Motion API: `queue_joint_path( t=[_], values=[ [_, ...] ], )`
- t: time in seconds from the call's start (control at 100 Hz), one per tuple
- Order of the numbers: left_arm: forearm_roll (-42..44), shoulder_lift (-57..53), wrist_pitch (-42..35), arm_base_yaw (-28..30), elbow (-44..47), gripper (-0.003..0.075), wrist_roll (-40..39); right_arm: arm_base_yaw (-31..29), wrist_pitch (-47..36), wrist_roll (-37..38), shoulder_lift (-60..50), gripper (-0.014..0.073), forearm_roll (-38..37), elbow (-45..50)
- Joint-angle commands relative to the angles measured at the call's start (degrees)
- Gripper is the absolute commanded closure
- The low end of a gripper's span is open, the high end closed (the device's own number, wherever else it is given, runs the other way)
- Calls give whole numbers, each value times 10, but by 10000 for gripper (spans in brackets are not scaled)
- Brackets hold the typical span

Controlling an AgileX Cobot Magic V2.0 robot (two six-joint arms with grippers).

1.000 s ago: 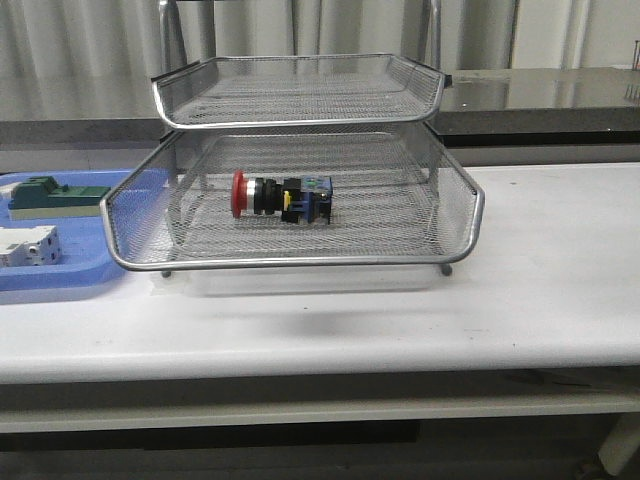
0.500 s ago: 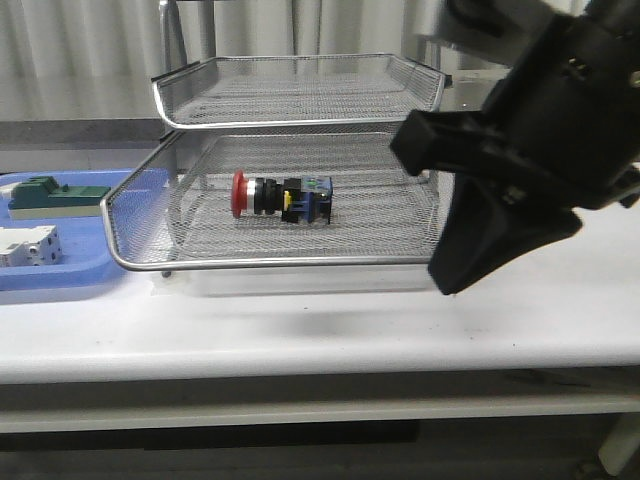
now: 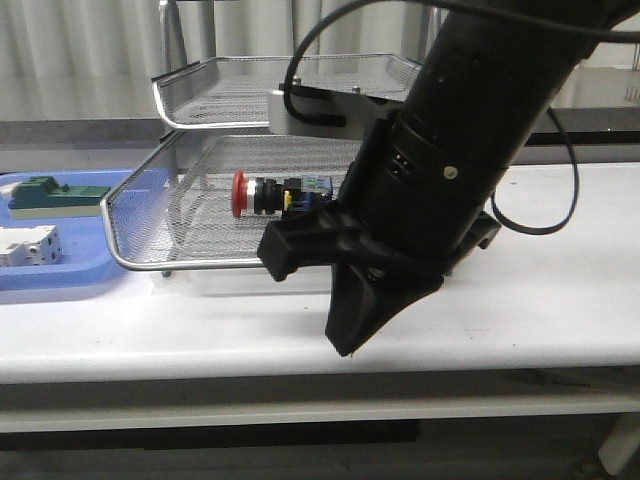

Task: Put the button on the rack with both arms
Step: 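Push the middle wire tray back into the rack with the right gripper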

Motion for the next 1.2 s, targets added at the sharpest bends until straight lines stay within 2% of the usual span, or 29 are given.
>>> queue_joint_path(
  t=[0.0, 0.47, 1.19],
  values=[
    [-5, 4, -51, 2, -16, 716, -6, 1, -20, -7, -7, 659, -14, -29],
    [-5, 4, -51, 2, -16, 716, -6, -11, -48, -7, 35, 659, -93, -103],
    [-5, 4, -51, 2, -16, 716, -6, -99, -45, -7, 122, 659, -125, -246]
  ],
)
